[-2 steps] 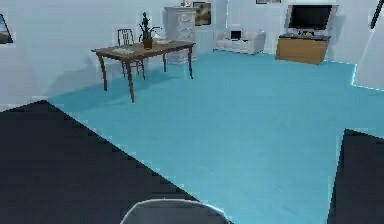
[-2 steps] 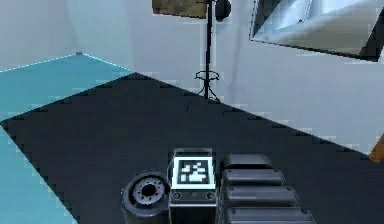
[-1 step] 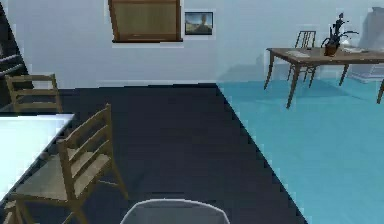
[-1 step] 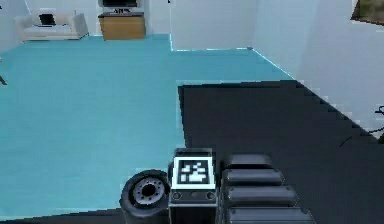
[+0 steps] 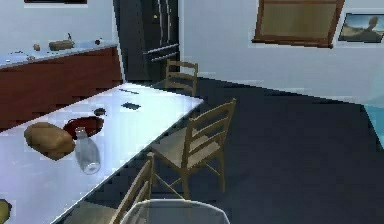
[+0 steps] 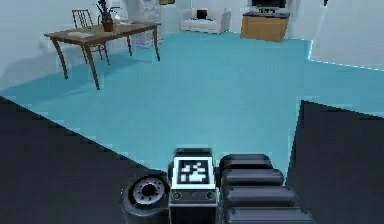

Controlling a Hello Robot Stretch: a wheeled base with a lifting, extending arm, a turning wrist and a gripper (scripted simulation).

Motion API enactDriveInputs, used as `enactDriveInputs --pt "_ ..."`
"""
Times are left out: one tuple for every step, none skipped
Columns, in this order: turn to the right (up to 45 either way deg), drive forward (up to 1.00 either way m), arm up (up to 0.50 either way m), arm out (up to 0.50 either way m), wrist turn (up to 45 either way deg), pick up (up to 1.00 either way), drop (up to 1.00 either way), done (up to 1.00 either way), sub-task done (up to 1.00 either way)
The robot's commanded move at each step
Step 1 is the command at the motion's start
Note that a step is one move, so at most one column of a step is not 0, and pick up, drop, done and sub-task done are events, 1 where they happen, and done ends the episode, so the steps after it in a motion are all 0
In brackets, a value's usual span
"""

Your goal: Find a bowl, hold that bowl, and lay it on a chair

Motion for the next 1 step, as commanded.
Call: enactDriveInputs --pt "0.0 0.25 0.0 0.0 0.0 0.0 0.0 0.0 0.0"
